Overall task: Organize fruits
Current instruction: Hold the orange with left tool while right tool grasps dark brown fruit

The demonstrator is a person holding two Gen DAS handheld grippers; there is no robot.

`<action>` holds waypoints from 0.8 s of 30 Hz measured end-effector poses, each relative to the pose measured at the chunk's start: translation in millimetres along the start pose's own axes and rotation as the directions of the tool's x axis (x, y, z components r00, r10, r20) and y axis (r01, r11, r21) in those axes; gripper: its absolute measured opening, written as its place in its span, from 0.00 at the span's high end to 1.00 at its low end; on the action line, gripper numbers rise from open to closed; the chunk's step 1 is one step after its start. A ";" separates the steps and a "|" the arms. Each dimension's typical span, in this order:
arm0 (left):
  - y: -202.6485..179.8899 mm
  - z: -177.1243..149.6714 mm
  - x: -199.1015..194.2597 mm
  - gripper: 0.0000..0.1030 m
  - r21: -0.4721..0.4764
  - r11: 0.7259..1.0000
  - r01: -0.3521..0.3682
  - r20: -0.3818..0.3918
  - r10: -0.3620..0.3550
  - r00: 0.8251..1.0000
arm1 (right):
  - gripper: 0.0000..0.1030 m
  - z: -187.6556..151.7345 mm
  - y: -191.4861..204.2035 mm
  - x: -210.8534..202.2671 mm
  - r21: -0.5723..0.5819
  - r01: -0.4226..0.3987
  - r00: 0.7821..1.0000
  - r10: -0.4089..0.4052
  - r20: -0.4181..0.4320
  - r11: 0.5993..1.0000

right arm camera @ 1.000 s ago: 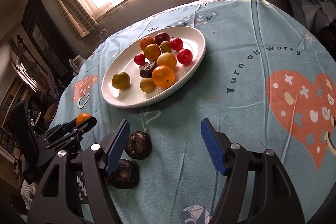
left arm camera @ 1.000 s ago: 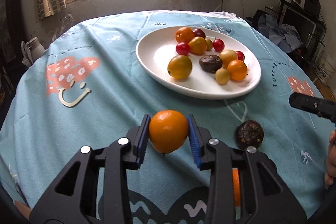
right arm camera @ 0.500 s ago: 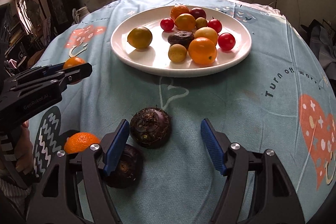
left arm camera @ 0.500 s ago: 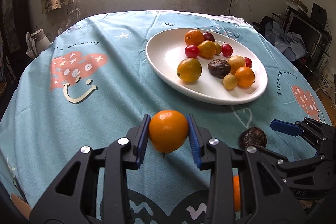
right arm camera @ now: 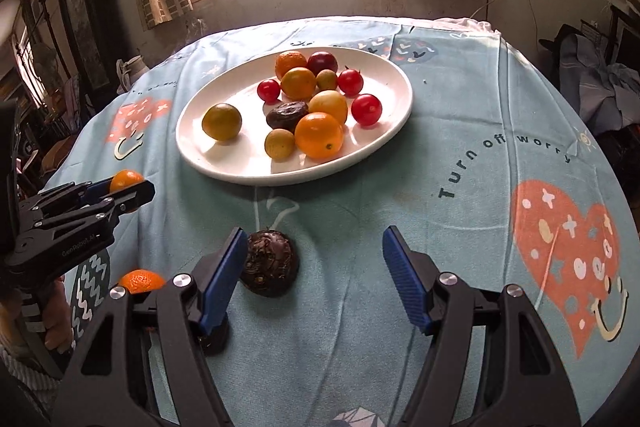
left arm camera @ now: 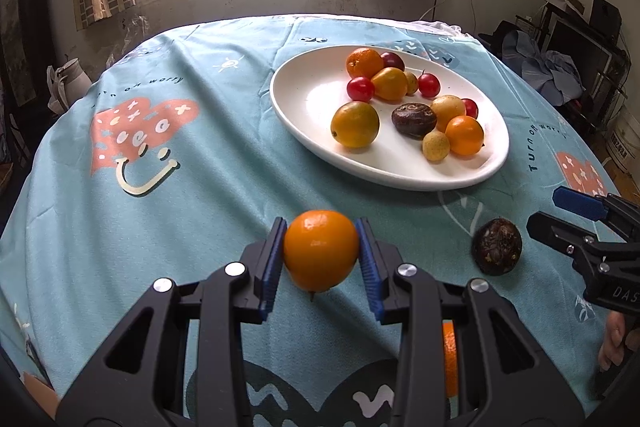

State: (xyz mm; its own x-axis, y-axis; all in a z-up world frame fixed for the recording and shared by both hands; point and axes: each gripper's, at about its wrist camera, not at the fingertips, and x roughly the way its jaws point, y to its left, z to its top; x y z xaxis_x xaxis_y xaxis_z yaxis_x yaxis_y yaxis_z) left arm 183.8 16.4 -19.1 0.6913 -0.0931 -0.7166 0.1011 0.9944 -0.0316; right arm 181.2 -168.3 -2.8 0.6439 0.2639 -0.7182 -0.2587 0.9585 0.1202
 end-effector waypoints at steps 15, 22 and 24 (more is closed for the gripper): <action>-7.5 -0.4 -6.1 0.65 0.041 0.997 -0.065 0.042 0.064 0.997 | 0.55 -20.2 41.7 23.8 -0.183 0.010 0.998 -0.020 -0.055 0.983; -9.1 0.1 -8.8 0.65 0.053 0.994 -0.095 0.063 0.092 0.994 | 0.58 -20.7 42.3 24.3 -0.187 0.022 0.998 -0.033 -0.055 0.982; -9.0 0.2 -9.4 0.65 0.055 0.993 -0.101 0.068 0.097 0.993 | 0.59 -20.5 41.6 22.8 -0.184 0.017 0.998 -0.027 -0.050 0.983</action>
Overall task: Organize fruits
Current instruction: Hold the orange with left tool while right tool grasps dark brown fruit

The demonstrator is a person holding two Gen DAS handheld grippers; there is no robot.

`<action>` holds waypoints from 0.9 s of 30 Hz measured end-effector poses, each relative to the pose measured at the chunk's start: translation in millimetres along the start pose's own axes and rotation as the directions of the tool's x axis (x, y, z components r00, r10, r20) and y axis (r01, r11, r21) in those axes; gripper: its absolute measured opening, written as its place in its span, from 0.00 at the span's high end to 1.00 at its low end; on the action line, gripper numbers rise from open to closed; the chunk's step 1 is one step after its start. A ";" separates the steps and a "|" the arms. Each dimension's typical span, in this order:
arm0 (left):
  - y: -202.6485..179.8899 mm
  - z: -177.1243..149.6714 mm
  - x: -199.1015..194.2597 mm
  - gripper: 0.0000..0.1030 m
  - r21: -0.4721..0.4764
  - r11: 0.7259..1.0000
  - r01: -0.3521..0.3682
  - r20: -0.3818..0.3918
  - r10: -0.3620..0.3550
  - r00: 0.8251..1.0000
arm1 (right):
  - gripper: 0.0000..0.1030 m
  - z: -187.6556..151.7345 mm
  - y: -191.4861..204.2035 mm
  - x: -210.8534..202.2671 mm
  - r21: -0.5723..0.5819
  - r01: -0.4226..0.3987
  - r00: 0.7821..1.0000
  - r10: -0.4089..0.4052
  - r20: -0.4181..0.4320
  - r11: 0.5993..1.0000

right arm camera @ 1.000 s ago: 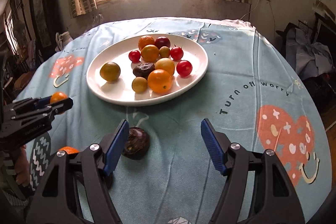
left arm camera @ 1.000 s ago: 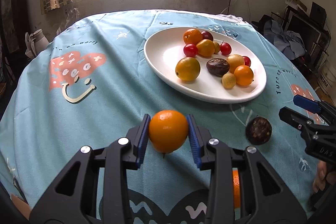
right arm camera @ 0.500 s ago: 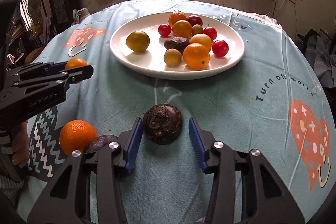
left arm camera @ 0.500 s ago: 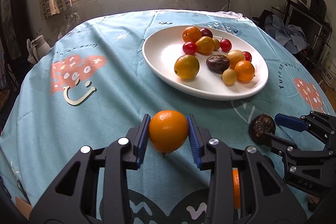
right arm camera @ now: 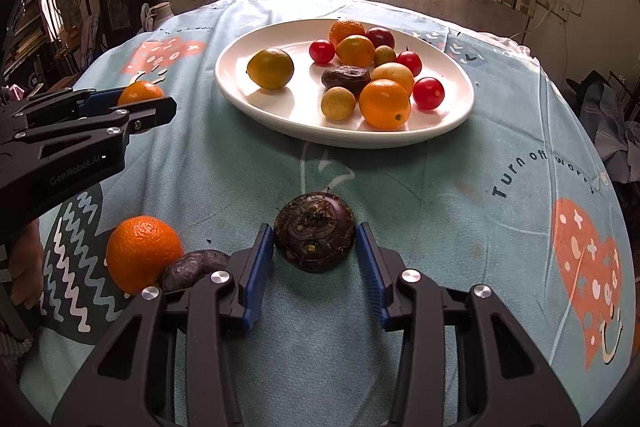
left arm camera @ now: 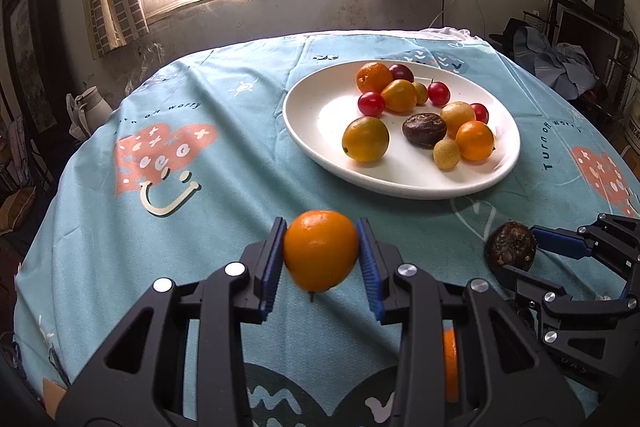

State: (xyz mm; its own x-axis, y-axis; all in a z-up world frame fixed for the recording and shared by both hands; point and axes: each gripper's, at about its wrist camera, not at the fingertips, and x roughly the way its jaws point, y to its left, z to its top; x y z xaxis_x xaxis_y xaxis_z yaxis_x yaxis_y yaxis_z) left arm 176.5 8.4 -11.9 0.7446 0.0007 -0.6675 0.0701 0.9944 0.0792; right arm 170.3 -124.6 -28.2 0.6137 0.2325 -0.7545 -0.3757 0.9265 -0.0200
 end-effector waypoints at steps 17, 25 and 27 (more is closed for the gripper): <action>0.1 0.1 -4.6 0.65 0.007 1.000 -0.018 0.023 0.018 1.000 | 0.67 7.0 -29.4 -21.1 0.125 -0.038 0.997 0.029 0.068 0.991; 1.3 0.3 -2.7 0.65 0.005 1.000 -0.011 0.010 0.011 1.000 | 0.63 0.7 -17.3 -11.1 0.068 -0.045 0.999 0.045 0.002 0.997; 0.2 0.1 -1.5 0.65 0.009 1.000 -0.008 0.004 0.008 1.000 | 0.60 0.0 -16.0 -9.2 0.059 -0.037 0.999 0.037 -0.003 0.998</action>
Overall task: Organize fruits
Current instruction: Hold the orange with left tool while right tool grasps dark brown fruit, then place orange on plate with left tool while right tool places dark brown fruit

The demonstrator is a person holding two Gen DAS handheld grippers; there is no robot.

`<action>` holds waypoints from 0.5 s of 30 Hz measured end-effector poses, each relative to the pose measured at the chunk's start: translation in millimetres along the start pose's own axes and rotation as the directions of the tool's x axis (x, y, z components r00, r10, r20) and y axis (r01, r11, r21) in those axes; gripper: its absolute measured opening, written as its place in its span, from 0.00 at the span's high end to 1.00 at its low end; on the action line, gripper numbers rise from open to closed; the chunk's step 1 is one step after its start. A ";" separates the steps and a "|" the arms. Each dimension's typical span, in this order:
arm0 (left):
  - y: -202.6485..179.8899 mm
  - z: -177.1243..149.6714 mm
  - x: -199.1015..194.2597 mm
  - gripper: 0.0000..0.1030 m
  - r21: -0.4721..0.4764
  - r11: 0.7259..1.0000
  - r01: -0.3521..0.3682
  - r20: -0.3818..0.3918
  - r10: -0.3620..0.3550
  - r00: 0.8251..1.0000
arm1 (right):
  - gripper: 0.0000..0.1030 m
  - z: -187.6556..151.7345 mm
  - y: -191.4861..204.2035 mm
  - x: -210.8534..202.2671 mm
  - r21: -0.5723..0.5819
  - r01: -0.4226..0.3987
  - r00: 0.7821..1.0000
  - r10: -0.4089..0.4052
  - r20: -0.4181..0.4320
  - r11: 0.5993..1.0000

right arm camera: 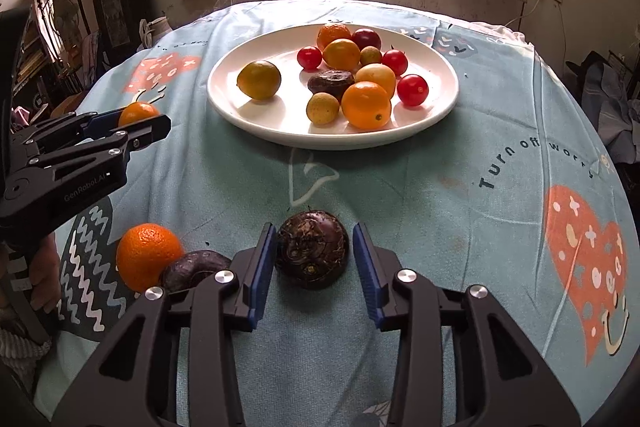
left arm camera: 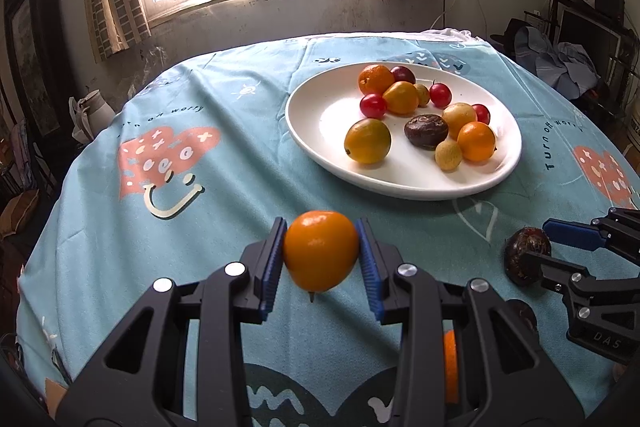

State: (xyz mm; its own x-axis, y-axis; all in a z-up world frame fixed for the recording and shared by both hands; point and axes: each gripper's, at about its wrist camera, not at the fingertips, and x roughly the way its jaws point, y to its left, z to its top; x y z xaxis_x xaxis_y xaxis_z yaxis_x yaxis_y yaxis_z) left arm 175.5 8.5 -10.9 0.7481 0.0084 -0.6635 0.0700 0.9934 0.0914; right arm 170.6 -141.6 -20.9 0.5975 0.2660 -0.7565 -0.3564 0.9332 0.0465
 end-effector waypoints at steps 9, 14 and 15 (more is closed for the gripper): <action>-4.4 -1.2 3.9 0.65 0.018 1.000 0.000 -0.013 0.000 1.000 | 0.58 -4.2 10.2 10.4 -0.035 -0.009 1.000 0.009 -0.016 0.999; -5.3 -2.4 3.6 0.65 0.026 1.000 -0.002 -0.012 0.002 1.000 | 0.63 -6.1 17.1 6.5 -0.066 0.027 1.000 -0.026 0.004 0.997; -5.3 -2.6 3.2 0.65 0.025 1.000 -0.003 -0.010 0.003 1.000 | 0.63 -5.4 17.1 5.2 -0.070 0.029 1.000 -0.028 0.010 0.997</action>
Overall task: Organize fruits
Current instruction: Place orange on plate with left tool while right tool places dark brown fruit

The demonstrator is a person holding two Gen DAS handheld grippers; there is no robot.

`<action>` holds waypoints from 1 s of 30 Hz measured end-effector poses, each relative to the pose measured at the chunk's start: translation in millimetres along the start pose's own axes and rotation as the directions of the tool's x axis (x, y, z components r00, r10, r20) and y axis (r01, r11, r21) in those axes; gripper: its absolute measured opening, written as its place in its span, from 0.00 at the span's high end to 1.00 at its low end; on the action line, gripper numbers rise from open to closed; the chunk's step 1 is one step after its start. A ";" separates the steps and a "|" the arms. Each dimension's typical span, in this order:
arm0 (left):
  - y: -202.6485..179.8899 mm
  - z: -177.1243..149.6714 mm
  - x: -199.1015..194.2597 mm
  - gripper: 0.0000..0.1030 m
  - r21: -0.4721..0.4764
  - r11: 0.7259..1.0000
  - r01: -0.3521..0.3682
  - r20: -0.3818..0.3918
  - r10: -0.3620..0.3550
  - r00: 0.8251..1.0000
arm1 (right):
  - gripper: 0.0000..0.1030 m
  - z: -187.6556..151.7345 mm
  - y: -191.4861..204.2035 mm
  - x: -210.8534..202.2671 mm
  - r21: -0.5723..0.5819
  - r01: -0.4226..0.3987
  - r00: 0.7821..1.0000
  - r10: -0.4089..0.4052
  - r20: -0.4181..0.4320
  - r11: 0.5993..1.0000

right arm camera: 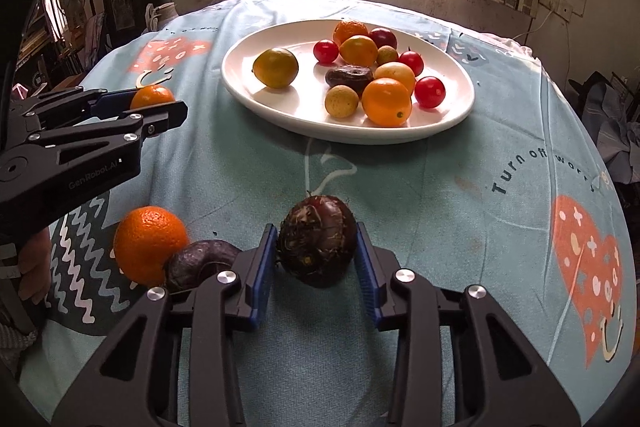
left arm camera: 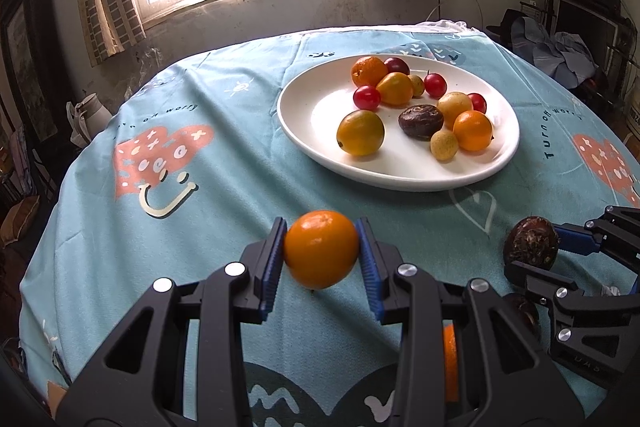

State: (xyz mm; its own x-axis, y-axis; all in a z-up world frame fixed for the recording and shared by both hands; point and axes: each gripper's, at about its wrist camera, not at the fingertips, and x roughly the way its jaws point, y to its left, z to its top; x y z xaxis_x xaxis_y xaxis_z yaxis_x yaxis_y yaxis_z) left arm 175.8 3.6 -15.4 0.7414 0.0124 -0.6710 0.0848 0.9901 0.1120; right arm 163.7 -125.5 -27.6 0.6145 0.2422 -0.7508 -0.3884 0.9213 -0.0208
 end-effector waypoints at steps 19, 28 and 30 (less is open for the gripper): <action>0.6 30.4 -18.5 0.65 -0.039 0.999 -0.007 0.098 0.011 0.995 | 0.63 33.4 -64.2 -47.4 0.264 -0.063 0.986 0.019 0.168 0.963; -8.8 84.1 -1.8 0.65 -0.031 1.000 -0.001 0.137 0.005 0.990 | 0.63 97.0 -84.1 -37.7 0.304 -0.078 0.977 0.012 0.212 0.949; -12.1 87.6 8.8 0.65 -0.031 1.000 0.000 0.131 0.004 0.991 | 0.63 103.6 -85.4 -25.9 0.311 -0.081 0.979 0.016 0.205 0.947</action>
State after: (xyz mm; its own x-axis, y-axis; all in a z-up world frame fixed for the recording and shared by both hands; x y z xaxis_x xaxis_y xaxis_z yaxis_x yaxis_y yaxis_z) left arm 239.6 -20.5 41.5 0.8225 -0.0018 -0.5688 0.0642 0.9939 0.0896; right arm 252.1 -179.0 62.1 0.7361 0.3143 -0.5995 -0.2042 0.9475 0.2460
